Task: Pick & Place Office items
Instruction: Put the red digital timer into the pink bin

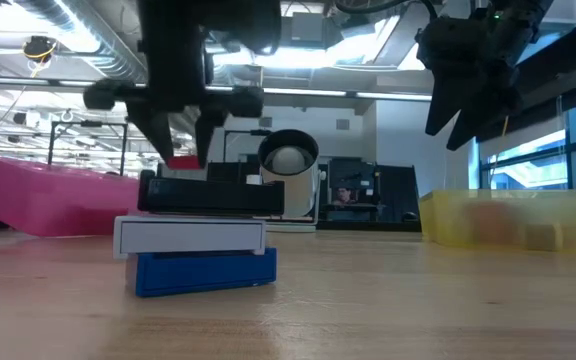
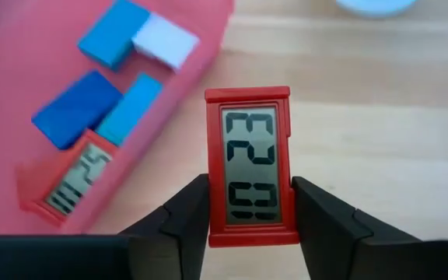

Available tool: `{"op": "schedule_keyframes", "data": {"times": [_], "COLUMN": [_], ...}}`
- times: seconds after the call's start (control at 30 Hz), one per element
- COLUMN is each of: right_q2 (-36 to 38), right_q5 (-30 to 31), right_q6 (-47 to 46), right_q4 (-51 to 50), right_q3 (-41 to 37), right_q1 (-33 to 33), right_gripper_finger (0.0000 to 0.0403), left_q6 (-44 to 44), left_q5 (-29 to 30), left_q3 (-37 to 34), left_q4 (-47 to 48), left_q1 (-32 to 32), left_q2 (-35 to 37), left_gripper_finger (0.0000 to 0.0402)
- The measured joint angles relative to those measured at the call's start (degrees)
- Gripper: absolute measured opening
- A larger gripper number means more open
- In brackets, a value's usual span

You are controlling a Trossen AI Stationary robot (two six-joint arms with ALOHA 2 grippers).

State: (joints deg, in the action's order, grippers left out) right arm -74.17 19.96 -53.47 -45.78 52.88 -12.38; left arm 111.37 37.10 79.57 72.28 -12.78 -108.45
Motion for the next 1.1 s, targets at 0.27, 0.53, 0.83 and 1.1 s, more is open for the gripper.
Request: {"op": "schedule_keyframes", "data": {"times": [0.27, 0.53, 0.83, 1.1], "right_q2": [0.02, 0.02, 0.02, 0.02], "right_q5": [0.09, 0.07, -0.06, -0.35], "right_q6": [0.02, 0.02, 0.02, 0.02], "right_q4": [0.59, 0.93, 1.94, 2.35], "right_q3": [0.0, 0.0, 0.0, 0.0], "right_q1": [0.02, 0.0, 0.02, 0.02], "right_gripper_finger": [0.0318, 0.0318, 0.0318, 0.0318], "left_q6": [4.69, 12.09, 9.82, 11.61], "left_q5": [7.27, 8.82, 11.77, 11.16], "left_q3": [0.51, -0.34, -10.59, -17.0], "left_q4": [7.37, 17.35, 17.78, 17.48], "left_q1": [-3.47, -4.68, 0.08, 4.68], "left_q2": [0.51, 0.79, 5.23, 5.47], "left_gripper_finger": [0.0161, 0.0161, 0.0163, 0.017]}}
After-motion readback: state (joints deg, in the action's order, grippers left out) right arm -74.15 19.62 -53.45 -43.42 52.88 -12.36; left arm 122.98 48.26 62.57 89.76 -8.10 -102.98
